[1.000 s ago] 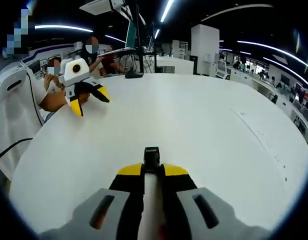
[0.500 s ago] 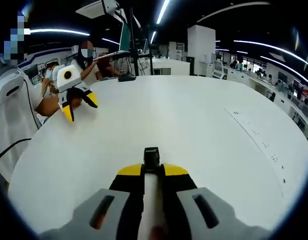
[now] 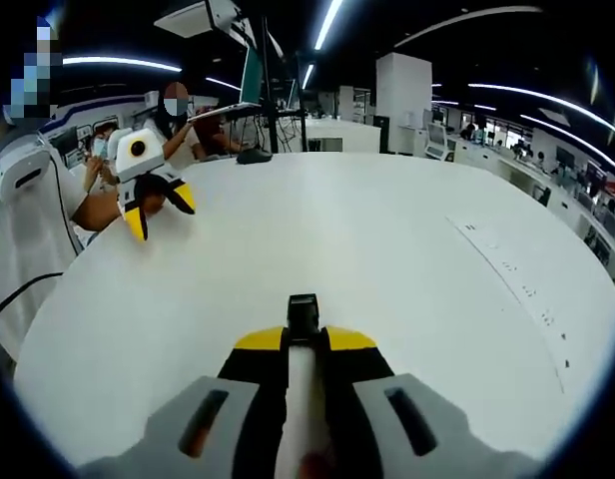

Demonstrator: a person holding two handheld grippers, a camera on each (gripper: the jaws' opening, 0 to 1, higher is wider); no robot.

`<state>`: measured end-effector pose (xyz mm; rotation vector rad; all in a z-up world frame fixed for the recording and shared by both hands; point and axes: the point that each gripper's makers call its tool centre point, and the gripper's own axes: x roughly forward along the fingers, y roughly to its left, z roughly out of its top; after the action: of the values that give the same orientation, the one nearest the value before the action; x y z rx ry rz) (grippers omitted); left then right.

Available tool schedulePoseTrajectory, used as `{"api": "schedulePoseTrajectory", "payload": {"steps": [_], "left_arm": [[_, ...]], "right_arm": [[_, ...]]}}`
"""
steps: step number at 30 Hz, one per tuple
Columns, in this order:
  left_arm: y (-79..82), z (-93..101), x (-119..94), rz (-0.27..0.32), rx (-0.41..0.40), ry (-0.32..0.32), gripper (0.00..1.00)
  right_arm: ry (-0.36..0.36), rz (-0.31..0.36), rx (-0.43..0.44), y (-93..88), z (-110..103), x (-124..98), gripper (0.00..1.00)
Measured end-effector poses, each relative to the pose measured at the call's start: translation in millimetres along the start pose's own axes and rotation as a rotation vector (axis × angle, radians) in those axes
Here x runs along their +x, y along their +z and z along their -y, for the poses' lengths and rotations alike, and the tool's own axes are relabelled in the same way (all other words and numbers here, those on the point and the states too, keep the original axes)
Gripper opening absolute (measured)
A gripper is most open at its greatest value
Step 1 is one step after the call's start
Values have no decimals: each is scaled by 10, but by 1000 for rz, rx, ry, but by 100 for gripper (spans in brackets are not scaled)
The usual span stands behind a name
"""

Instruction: Snap the two parts of the plastic buckle together until the buckle closes and remains connected.

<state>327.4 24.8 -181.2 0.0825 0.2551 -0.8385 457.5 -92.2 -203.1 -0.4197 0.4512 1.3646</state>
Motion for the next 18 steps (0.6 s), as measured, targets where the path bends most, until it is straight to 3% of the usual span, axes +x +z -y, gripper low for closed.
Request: {"api": "schedulePoseTrajectory", "payload": {"steps": [6,13,18], "left_arm": [[15,12,0,6,-9,-4,37],[18,36,-7,5,-12,-5,38],[25,41,-15,9,-14,-7,38]], "right_arm": [[-1,1,-6,-10,-46,-5,15],[0,-2,1,-13,-53,34,33],[-4,3,8,-13,7,45,34]]}}
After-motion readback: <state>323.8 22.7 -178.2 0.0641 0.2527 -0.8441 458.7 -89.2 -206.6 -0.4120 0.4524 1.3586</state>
